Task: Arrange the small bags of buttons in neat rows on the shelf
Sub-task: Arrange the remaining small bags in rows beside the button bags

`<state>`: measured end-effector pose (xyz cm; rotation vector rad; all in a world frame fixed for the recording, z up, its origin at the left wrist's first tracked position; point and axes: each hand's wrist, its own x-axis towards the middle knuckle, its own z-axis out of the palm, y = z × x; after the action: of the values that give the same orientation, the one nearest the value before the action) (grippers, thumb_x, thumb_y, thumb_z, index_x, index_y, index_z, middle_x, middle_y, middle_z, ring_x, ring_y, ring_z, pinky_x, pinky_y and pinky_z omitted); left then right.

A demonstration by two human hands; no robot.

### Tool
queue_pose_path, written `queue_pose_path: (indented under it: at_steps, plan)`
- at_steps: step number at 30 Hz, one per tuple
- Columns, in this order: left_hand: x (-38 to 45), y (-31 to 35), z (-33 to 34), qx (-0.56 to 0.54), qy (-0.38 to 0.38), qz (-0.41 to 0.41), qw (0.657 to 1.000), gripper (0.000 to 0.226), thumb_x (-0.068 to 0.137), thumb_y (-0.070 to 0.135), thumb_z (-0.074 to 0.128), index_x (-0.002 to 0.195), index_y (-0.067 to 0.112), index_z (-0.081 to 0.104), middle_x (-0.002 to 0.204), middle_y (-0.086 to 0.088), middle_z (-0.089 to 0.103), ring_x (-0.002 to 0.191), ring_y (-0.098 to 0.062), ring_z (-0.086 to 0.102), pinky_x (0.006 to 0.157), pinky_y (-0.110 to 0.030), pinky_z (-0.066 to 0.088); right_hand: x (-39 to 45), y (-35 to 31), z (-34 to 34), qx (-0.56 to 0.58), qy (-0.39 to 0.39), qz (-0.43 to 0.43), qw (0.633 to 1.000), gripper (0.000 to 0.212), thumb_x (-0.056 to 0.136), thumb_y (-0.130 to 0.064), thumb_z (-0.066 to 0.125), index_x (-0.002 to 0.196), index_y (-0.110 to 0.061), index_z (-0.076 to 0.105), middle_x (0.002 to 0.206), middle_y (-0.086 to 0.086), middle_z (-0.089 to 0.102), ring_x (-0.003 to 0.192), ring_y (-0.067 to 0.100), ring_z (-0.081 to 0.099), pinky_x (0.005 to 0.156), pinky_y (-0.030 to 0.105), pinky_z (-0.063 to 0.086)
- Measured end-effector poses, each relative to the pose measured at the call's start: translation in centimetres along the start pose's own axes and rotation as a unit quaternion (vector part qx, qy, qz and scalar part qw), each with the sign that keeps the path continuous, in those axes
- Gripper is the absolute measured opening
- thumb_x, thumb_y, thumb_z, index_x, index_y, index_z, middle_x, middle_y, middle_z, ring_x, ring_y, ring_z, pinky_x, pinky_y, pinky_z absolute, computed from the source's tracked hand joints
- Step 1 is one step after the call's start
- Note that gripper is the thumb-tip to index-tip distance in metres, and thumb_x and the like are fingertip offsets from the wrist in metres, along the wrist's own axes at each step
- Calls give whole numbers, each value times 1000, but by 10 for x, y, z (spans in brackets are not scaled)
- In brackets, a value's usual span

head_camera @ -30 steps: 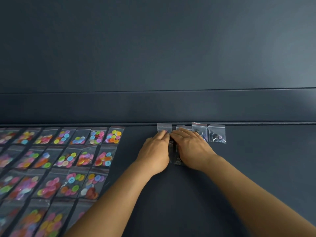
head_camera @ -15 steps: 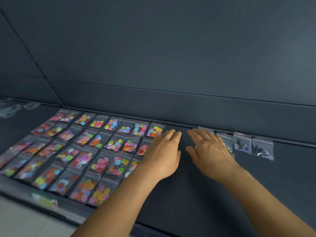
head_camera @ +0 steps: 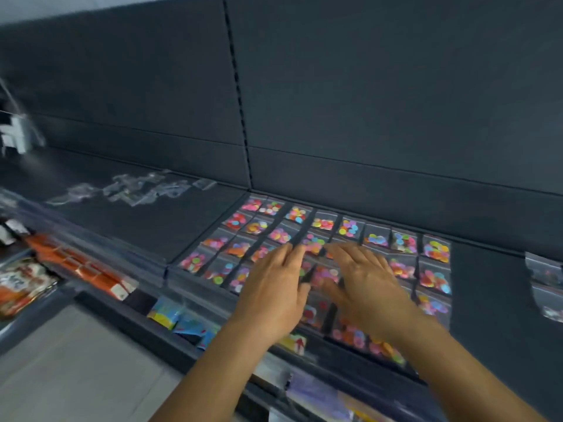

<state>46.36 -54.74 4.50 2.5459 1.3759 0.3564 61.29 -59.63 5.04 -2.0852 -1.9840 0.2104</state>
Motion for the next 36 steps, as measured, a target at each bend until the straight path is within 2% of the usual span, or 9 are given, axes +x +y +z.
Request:
queue_pose_path:
  at_steps: [8,16,22,31,36]
  plan:
    - [-39,-133,-43,25,32,-30,999,60,98,33,44,150,22,17,151,2,27,137,-19,27,113,-31,24,52,-134,50,29,-7,-68,997,58,95,-51,38,146,-29,22,152,-8,26,140,16,21,114,36,15]
    - [-33,-235,-75,18,64,-90,994,60,98,32,46,150,19,19,151,-1,29,139,-20,26,114,-31,22,126,-219,80,43,-32,-105,993,61,95,-49,39,148,-25,21,154,-4,23,141,18,18,117,38,14]
    - [3,-311,-92,18,86,-108,990,59,98,31,47,150,17,22,149,-3,33,137,-20,30,113,-32,25,205,-267,105,51,-27,-130,990,60,95,-47,40,148,-22,24,153,-2,27,141,18,21,115,36,15]
    - [80,-421,-99,17,52,-131,990,61,97,29,48,150,17,20,150,-3,33,137,-20,30,114,-33,27,324,-306,139,54,-51,-115,991,52,98,-36,40,146,-26,24,152,0,29,141,20,23,116,37,18]
    - [115,-462,-89,21,-1,-118,993,60,99,28,43,151,16,15,157,-2,19,143,-20,19,116,-36,22,370,-311,167,4,-106,-89,990,58,99,-36,35,150,-20,13,159,-1,10,145,19,9,118,39,12]
